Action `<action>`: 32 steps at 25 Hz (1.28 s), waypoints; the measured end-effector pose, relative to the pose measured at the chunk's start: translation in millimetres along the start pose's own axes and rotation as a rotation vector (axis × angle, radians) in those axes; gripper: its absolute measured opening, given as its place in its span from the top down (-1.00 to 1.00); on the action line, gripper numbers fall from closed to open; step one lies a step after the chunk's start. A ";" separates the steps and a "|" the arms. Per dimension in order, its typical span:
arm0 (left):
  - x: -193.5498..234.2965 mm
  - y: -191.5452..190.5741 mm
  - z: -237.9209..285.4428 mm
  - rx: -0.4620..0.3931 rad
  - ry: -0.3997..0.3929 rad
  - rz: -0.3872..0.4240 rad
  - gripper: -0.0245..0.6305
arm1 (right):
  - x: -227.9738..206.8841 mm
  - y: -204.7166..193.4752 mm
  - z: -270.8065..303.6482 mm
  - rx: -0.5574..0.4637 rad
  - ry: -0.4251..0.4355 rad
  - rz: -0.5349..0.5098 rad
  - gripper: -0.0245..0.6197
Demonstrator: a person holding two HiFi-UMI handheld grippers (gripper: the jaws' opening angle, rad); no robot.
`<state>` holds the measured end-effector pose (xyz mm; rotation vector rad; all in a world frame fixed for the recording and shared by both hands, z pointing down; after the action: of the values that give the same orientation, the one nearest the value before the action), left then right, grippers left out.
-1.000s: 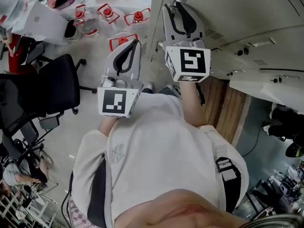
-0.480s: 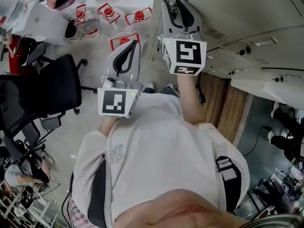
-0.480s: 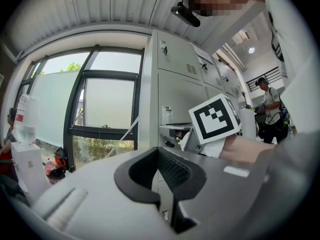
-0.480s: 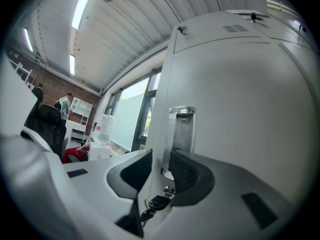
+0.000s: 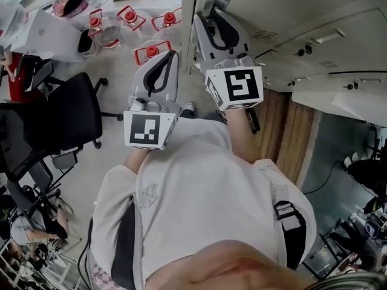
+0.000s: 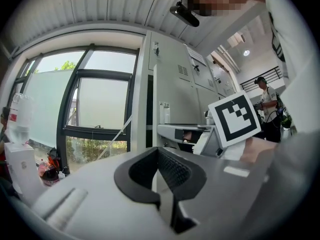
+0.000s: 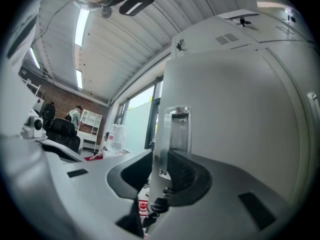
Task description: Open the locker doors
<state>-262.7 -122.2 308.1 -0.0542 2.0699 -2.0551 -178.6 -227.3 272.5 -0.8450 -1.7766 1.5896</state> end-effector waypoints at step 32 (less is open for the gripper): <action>-197.9 31.6 -54.2 -0.027 0.046 0.017 0.92 | -26.7 16.8 -211.1 -0.050 0.323 0.018 0.67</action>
<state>-75.7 -32.2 302.6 0.0057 2.1172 -2.0376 4.7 -118.2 276.4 -1.0770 -1.5859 1.3362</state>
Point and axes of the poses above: the fingertips, and each gripper's own axes: z forward along the fingers, x to its left, y out of its top, the point moved 6 cm from there along -z, backward along the fingers, and after that the axes turned 6 degrees about z, right-handed, at the moved point
